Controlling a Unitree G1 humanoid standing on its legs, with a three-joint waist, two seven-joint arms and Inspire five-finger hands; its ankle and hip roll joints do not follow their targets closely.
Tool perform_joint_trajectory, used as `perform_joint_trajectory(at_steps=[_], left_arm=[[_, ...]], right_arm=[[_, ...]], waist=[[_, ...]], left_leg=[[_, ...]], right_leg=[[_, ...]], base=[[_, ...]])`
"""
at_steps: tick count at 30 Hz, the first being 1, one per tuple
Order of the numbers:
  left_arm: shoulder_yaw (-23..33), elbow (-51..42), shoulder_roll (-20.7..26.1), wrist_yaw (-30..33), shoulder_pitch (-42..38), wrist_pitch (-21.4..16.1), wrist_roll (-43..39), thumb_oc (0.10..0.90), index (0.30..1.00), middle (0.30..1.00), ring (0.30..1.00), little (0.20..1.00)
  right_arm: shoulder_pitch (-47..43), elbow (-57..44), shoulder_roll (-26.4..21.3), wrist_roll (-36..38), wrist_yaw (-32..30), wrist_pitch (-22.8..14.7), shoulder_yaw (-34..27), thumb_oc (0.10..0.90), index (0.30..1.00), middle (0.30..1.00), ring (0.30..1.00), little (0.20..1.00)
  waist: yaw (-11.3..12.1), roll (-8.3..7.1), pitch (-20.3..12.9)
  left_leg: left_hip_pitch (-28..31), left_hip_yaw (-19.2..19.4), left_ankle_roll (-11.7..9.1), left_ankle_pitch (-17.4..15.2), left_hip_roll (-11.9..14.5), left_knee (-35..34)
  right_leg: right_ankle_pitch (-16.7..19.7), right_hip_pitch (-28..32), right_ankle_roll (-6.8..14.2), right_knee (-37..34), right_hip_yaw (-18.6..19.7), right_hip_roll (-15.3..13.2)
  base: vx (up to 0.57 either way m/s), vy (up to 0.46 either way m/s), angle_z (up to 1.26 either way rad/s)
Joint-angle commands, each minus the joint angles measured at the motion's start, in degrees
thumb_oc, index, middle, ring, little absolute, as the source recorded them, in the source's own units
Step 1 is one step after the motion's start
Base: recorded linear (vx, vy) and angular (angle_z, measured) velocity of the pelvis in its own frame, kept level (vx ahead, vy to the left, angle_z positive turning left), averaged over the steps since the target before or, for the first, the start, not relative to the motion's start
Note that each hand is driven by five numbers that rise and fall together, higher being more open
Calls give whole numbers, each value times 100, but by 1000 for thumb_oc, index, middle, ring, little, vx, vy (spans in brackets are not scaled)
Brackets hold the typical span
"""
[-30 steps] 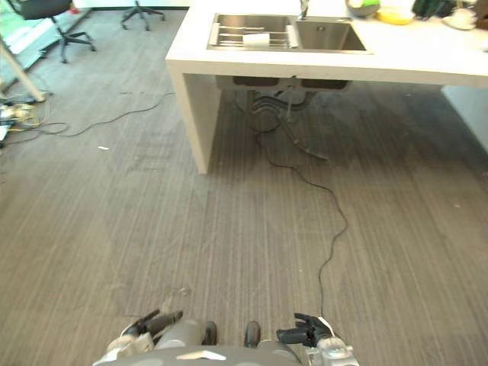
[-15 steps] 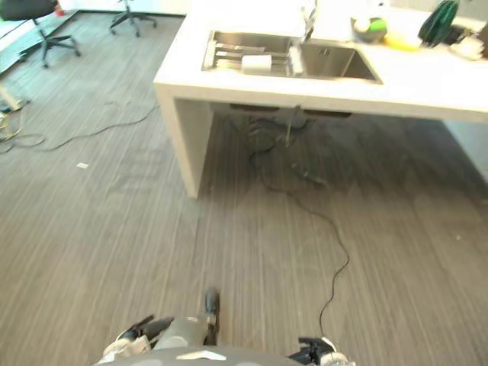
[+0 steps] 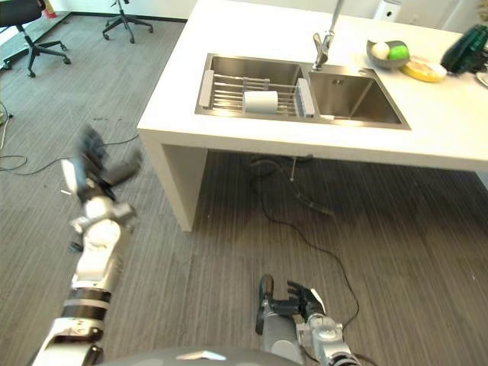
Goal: Place the dishes in the dishwasher.
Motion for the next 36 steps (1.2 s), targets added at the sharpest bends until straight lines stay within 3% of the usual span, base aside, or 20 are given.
perform_joint_trajectory(at_steps=[1,2,3,7,10,11,12,15,17,18,20,21,23,28,31,32,34,36], left_arm=[[-256,-689,180,356,-308,-403,1113,800,900,900,900,900],[-209,-857,169,487,-262,-404,1322,800,900,900,900,900],[-177,-1054,222,483,-174,-396,1595,800,900,900,900,900],[-161,-1565,385,23,265,-337,1869,800,900,900,900,900],[-186,-1712,553,-325,434,-292,1848,800,900,900,900,900],[-245,-1684,587,-376,403,-288,1834,800,900,900,900,900],[-337,-1677,642,-379,271,-309,2048,800,900,900,900,900],[-401,-1723,680,-424,194,-253,2131,800,900,900,900,900],[-696,-1687,860,-771,-163,-68,2263,800,900,900,900,900],[-896,-1649,1025,-1037,-385,18,2460,800,900,900,900,900],[-916,-1636,1019,-1035,-398,18,2466,800,900,900,900,900],[-1048,-1911,1318,-1395,-584,98,2658,800,900,900,900,900],[-1234,-1774,1559,-1733,-918,149,2598,800,900,900,900,900],[-1603,-1746,1861,-2300,-1499,308,2627,800,900,900,900,900],[-2074,-1474,1774,-2811,-2011,510,2260,800,900,900,900,900],[-2653,-1319,1791,-3282,-2637,703,2472,800,900,900,900,900],[-2667,-1307,1786,-3278,-2653,701,2473,800,900,900,900,900],[-3060,-920,1514,-3468,-3046,782,2642,800,900,900,900,900]], right_arm=[[640,424,129,-111,-128,100,371,800,900,900,900,900],[642,457,98,-179,-121,125,400,800,900,900,900,900],[644,484,123,-222,-118,117,403,800,900,900,900,900],[435,489,-40,-344,-88,85,408,800,900,900,900,900],[259,415,-135,-337,-83,74,391,800,900,900,900,900],[178,395,-191,-304,-86,75,380,800,900,900,900,900],[69,336,-290,-293,-66,52,445,800,900,900,900,900],[24,322,-352,-313,-55,72,474,800,900,900,900,900],[-6,378,-461,-288,-46,127,438,800,900,900,900,900],[35,479,-465,-382,59,198,446,800,900,900,900,900],[41,482,-464,-388,63,197,431,800,900,900,900,900],[46,538,-444,-534,95,212,477,800,900,900,900,900],[107,569,-366,-500,261,257,522,800,900,900,900,900],[221,500,-236,-567,482,295,657,800,900,900,900,900],[87,433,-249,-628,560,365,792,800,900,900,900,900],[130,430,-194,-691,629,422,835,800,900,900,900,900],[129,429,-191,-692,630,423,825,800,900,900,900,900],[138,400,-230,-733,657,441,859,800,900,900,900,900]], waist=[[-144,-18,-319],[-153,-69,-351],[-96,-54,-443],[-3,129,-667],[31,206,-599],[42,193,-505],[121,89,-253],[142,74,-177],[142,115,-186],[168,220,-283],[192,203,-275],[135,262,-321],[35,218,-521],[-26,222,-672],[-62,214,-684],[-134,213,-664],[-128,210,-661],[-231,234,-673]], left_leg=[[-454,-37,-319,210,-62,-180],[-416,17,-359,242,-62,-180],[-406,-20,-379,236,-43,-180],[-337,-70,-565,433,125,-40],[-555,-93,-744,501,304,768],[-760,0,-899,783,385,1383],[-1329,-6,-1089,1231,451,2575],[-1524,-68,-1084,1135,432,2910],[-1850,310,-867,977,368,2024],[-1803,389,-646,828,113,963],[-1689,407,-629,896,76,789],[-1468,280,-546,816,22,664],[-983,317,-457,789,-28,26],[-789,371,-432,710,37,-180],[-768,421,-426,698,70,-180],[-759,418,-412,669,69,-180],[-759,415,-412,669,69,-180],[-728,437,-402,636,77,-180]], right_leg=[[663,974,190,159,318,90],[878,1008,207,2,259,16],[834,1180,161,-183,189,2],[774,1756,8,-848,71,178],[596,1920,-91,-875,82,273],[537,2003,-163,-875,32,262],[473,2171,-316,-875,-18,172],[372,2269,-348,-875,-56,167],[313,2407,-334,-875,-108,177],[266,2446,-278,-875,-63,304],[246,2474,-264,-875,-51,276],[215,2468,-277,-875,-87,316],[370,2401,-243,-846,-85,358],[383,2366,-223,-827,-45,434],[353,2362,-240,-858,-20,471],[333,2364,-235,-848,-1,484],[332,2365,-235,-848,-3,483],[293,2381,-239,-836,29,492]], base=[[159,-119,79],[154,-118,80],[255,-178,52],[291,-190,12],[112,-148,-29],[40,-204,-28],[123,-247,-9],[77,-82,-5],[279,-18,-7],[235,33,31],[129,28,18],[97,4,-12],[115,-20,-41],[53,-7,-23],[1,8,-10],[0,0,0],[3,6,-4],[27,17,-15]])
